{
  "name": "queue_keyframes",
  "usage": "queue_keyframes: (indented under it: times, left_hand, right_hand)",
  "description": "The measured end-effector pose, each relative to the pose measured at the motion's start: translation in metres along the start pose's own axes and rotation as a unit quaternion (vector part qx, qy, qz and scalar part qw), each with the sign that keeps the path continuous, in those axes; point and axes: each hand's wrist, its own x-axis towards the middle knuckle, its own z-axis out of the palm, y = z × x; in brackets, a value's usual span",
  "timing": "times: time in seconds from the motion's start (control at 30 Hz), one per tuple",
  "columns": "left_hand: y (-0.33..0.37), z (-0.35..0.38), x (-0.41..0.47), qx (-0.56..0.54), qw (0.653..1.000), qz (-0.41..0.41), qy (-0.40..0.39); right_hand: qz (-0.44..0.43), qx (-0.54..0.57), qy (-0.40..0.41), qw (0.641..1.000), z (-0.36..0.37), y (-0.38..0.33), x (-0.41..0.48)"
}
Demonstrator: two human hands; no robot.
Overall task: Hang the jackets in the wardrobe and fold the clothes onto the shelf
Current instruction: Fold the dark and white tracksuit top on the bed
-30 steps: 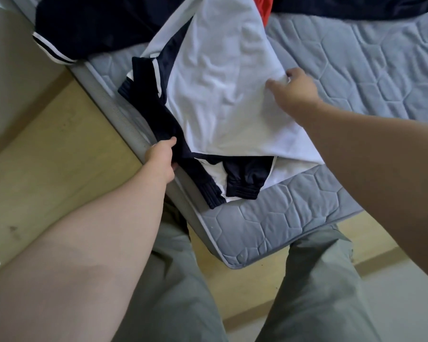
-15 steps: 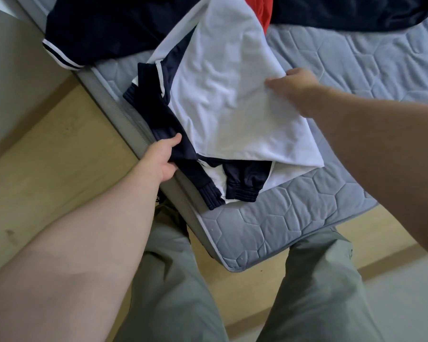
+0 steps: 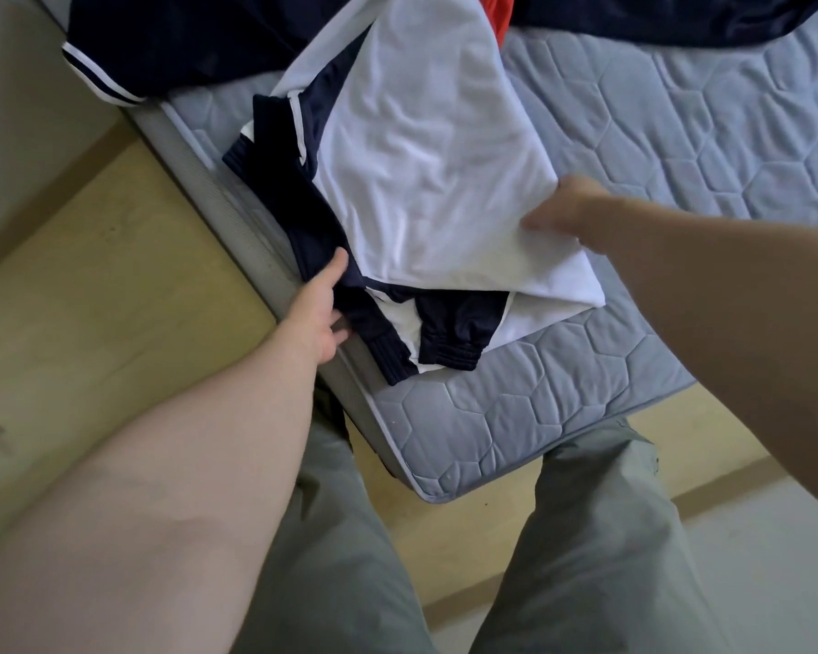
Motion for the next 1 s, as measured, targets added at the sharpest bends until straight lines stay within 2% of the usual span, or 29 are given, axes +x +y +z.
queue_keyframes:
  times: [0.07,0.27,0.43,0.53,0.73,0.83,0.9,0.97,1.0]
  left_hand:
    - [-0.034,0.008,-0.002,0.043,0.999,-0.021,0.002]
    - [-0.090,0.027,-0.003,0.130,0.987,-0.001,0.097]
    - [-0.089,0.016,-0.007,0.264,0.960,0.058,0.077]
    - [-0.083,0.013,-0.010,0.202,0.978,0.023,0.041]
    - [-0.063,0.012,-0.006,0.105,0.993,0.019,0.055]
    - [-0.059,0.010,0.000,0.132,0.990,0.003,0.047]
    - [-0.060,0.008,0.001,0.223,0.972,0.017,0.071]
    - [-0.058,0.006,0.001,0.376,0.911,0.085,0.148]
    - [-0.055,0.006,-0.002,0.416,0.881,0.125,0.188]
  right_hand:
    - [0.018,-0.007,-0.007,1.000,0.006,0.017,-0.002]
    - [0.029,-0.012,0.023,0.999,0.010,0.050,-0.008]
    - [0.050,-0.022,0.000,0.999,0.003,0.063,-0.016]
    - [0.047,-0.052,0.005,0.998,0.003,0.067,-0.019]
    - [0.041,-0.089,0.016,0.995,0.006,0.071,-0.014]
    - [0.055,-0.088,0.002,0.995,0.008,0.070,-0.014]
    - [0.051,-0.095,0.010,0.994,0.009,0.072,-0.015]
    - [0.048,-0.074,0.029,0.996,0.010,0.076,-0.014]
    - [0.046,-0.066,0.036,0.996,0.010,0.078,-0.014]
